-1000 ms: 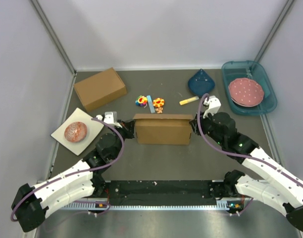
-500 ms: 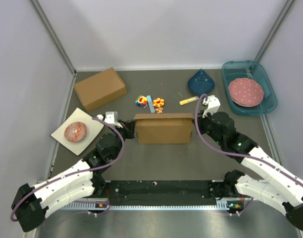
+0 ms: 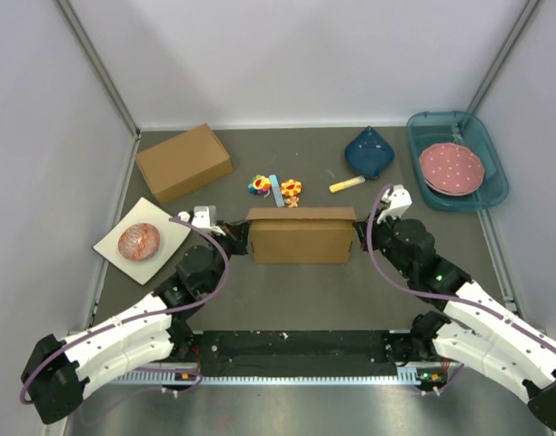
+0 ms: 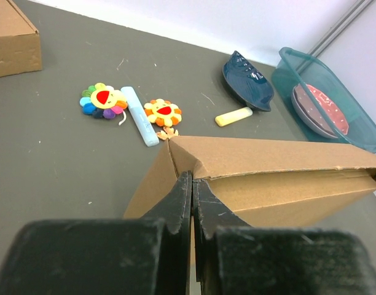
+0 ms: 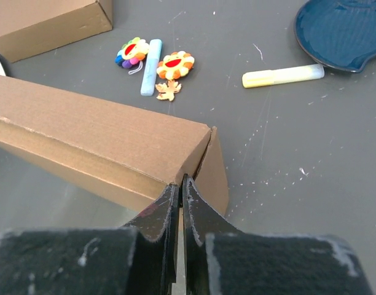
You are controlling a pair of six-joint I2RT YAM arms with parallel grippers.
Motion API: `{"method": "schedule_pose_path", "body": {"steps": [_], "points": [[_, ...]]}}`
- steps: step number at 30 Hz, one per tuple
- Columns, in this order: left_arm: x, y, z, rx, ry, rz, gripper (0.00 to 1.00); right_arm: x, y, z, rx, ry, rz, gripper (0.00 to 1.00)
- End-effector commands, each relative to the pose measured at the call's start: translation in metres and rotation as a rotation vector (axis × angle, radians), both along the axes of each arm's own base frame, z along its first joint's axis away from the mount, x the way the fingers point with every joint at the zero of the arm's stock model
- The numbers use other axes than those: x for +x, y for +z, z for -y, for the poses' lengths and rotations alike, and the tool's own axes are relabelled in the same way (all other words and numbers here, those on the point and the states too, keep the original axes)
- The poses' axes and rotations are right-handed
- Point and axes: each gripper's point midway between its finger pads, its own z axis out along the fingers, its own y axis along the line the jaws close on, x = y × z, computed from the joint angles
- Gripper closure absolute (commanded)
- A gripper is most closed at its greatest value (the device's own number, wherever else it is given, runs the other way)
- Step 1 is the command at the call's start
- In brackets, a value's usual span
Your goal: Fold the paper box
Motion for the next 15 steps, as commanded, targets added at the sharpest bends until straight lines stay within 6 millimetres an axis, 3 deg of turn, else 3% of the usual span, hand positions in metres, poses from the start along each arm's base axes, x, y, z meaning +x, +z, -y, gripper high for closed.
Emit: {"method": "schedule_pose_path", "body": {"steps": [1, 4, 15], "points": [[-0.03, -0.104, -0.011, 0.241, -0.062, -0.274, 1.0, -0.021, -0.061, 0.006, -0.081, 0.012, -0.183, 1.0], [-0.027, -0.089, -0.014, 0.229, -0.041, -0.251, 0.99, -0.021, -0.061, 0.008, -0.085, 0.003, -0.185, 1.0], [-0.022, -0.039, -0.011, 0.169, -0.037, -0.177, 0.8, -0.019, -0.059, 0.007, -0.085, -0.001, -0.186, 1.0]]}}
